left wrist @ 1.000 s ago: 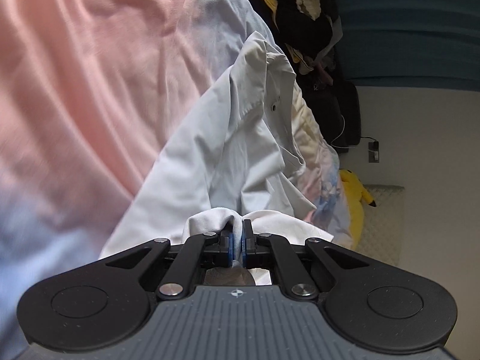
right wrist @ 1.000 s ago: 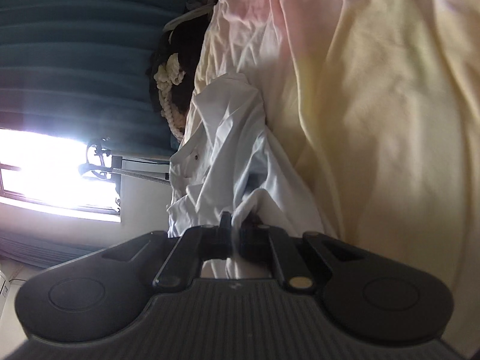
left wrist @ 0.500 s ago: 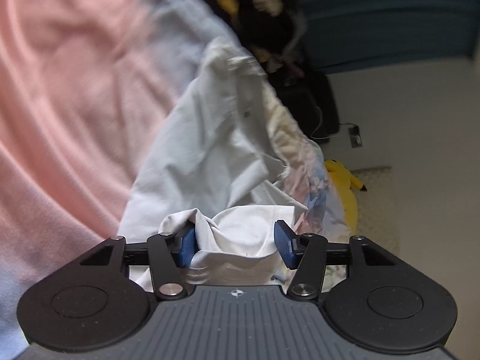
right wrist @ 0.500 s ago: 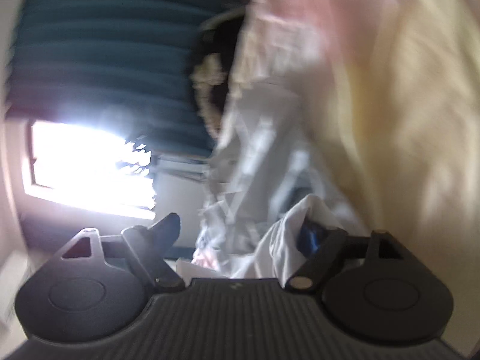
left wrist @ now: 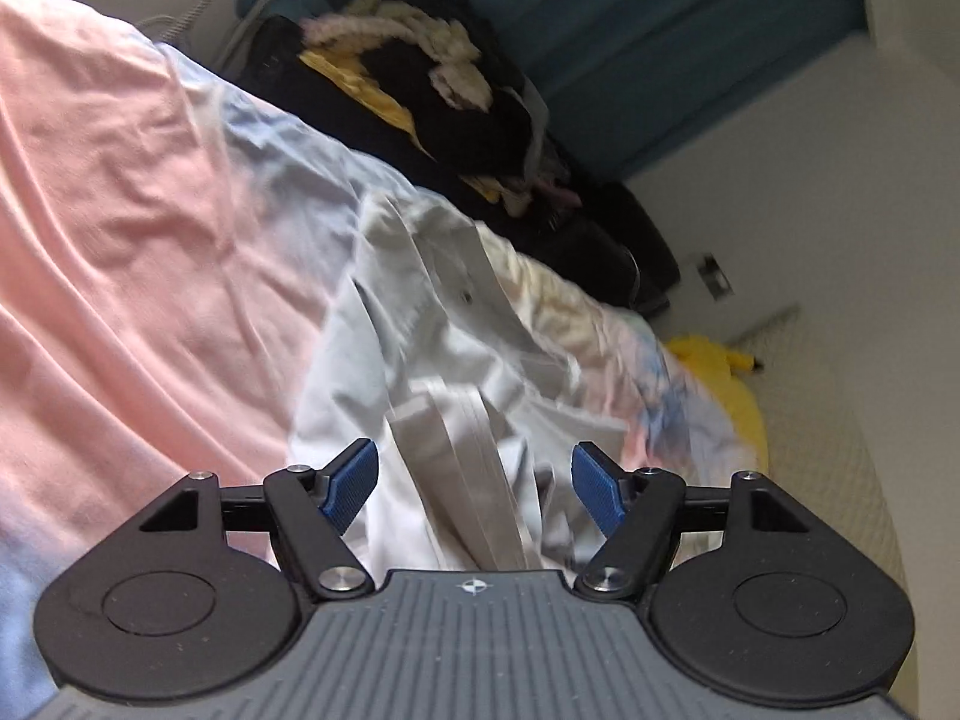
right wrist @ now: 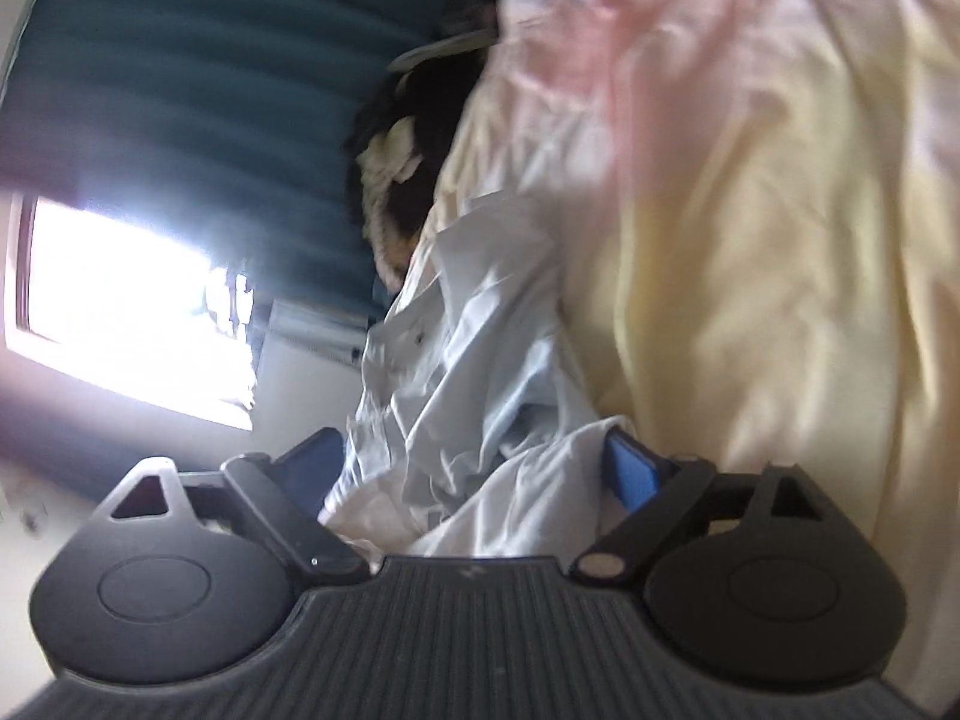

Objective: Fold clothes

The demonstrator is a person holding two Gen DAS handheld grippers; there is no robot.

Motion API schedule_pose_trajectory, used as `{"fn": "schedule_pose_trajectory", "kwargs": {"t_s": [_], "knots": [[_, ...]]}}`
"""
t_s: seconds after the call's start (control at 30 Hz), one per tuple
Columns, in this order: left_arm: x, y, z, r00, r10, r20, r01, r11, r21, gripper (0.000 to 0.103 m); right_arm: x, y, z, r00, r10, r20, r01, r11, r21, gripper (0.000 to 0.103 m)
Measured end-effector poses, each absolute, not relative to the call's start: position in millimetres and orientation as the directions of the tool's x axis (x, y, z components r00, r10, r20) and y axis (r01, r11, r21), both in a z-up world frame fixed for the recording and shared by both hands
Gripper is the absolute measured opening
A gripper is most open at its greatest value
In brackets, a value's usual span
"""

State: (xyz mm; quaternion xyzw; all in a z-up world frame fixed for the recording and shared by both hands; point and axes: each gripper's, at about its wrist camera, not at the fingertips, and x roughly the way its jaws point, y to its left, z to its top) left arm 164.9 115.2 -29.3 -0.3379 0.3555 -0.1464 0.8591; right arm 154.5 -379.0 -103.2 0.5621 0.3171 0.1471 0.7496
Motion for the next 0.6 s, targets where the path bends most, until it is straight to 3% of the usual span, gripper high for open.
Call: {"fn": "schedule_pose_trajectory", "kwargs": {"t_s": [0.1, 0.2, 0.27, 0.4, 0.47, 0.5, 0.57, 0.6], "knots": [[155.4, 94.0, -27.9, 0.679, -0.512, -0.526, 0.087, 0.767, -0.636, 0.075, 158.0, -376.0, -109.1, 0.745, 0.585, -0.32, 0.148, 0.324, 0.935, 0.095], [145.2, 64.9, -21.1, 0.654, -0.51, -0.559, 0.212, 0.833, -0.511, 0.075, 151.1, -373.7, -87.6, 0.787, 0.485, -0.38, 0.123, 0.481, 0.868, 0.095], [142.5, 49.4, -22.8, 0.638, -0.503, -0.584, 0.259, 0.853, -0.452, 0.075, 140.9, -373.6, -63.5, 0.844, 0.396, -0.361, 0.065, 0.592, 0.803, 0.095], [153.2, 48.8, -33.9, 0.604, -0.536, -0.59, 0.233, 0.827, -0.512, 0.074, 128.0, -360.3, -33.5, 0.864, 0.417, -0.283, -0.083, 0.672, 0.736, 0.091], [162.9, 50.0, -39.9, 0.569, -0.57, -0.593, 0.215, 0.799, -0.562, 0.074, 123.8, -344.8, -34.0, 0.814, 0.51, -0.277, -0.148, 0.644, 0.751, 0.068], [169.4, 49.0, -43.0, 0.538, -0.594, -0.598, 0.209, 0.781, -0.588, 0.074, 121.5, -334.2, -37.1, 0.777, 0.562, -0.284, -0.175, 0.627, 0.759, 0.062], [183.9, 42.4, -50.5, 0.475, -0.625, -0.62, 0.198, 0.762, -0.617, 0.074, 117.1, -306.8, -44.3, 0.695, 0.636, -0.334, -0.22, 0.631, 0.744, 0.037], [190.7, 38.5, -54.7, 0.459, -0.624, -0.632, 0.184, 0.763, -0.619, 0.074, 115.5, -292.2, -47.6, 0.662, 0.65, -0.373, -0.24, 0.655, 0.717, 0.032]]}}
